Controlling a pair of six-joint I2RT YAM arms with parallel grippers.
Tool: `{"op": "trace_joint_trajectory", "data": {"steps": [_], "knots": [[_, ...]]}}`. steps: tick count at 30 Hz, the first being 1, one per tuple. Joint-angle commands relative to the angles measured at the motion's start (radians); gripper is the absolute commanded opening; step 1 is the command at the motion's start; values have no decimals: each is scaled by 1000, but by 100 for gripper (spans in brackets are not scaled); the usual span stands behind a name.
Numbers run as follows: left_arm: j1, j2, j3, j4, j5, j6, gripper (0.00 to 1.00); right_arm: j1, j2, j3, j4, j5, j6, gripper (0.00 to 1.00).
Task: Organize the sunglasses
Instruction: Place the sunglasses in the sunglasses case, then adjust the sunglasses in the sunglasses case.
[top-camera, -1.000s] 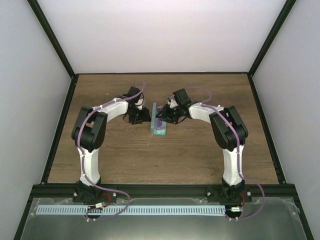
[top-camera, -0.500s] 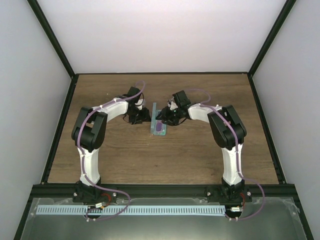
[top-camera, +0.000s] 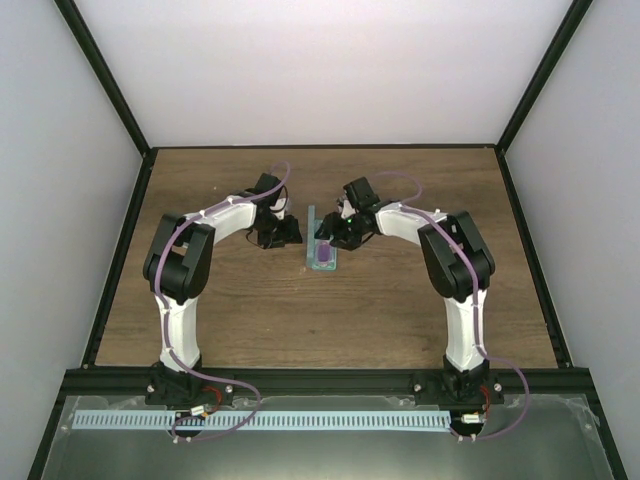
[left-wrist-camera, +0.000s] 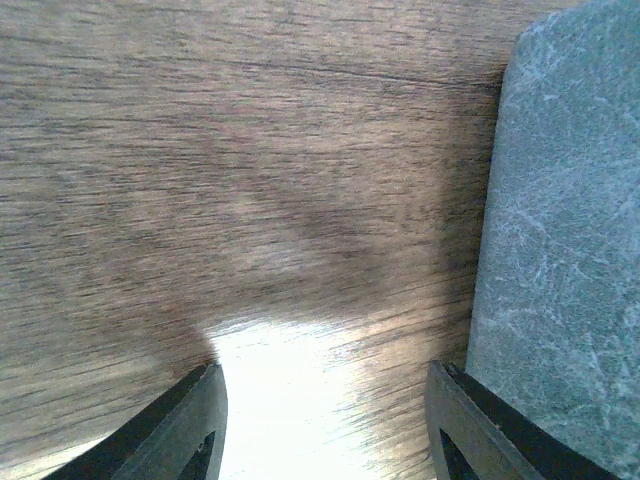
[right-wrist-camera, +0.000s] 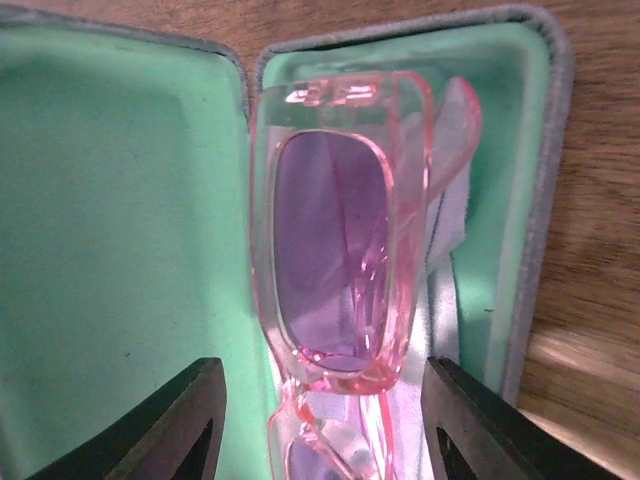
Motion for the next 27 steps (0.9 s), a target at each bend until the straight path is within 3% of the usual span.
{"op": "trace_joint_trajectory", "data": {"steps": [1,10,12,15,17,27], "knots": [[-5,-2,5,-14,15,10,57,3,-72,48,-101,99,-66,57],[-5,0,8,-6,20,6,57,3,-129,50,-117,138,-90,57],[-5,0,8,-7,20,5,57,3,-122,60,-114,144,-96,44],[-4,0,9,-10,22,8,57,3,-82,104,-130,155,-96,14],[-5,1,13,-15,19,11,57,3,-52,142,-142,163,-97,5],[-5,5,18,-29,12,23,57,3,80,272,-196,205,-95,4]]}}
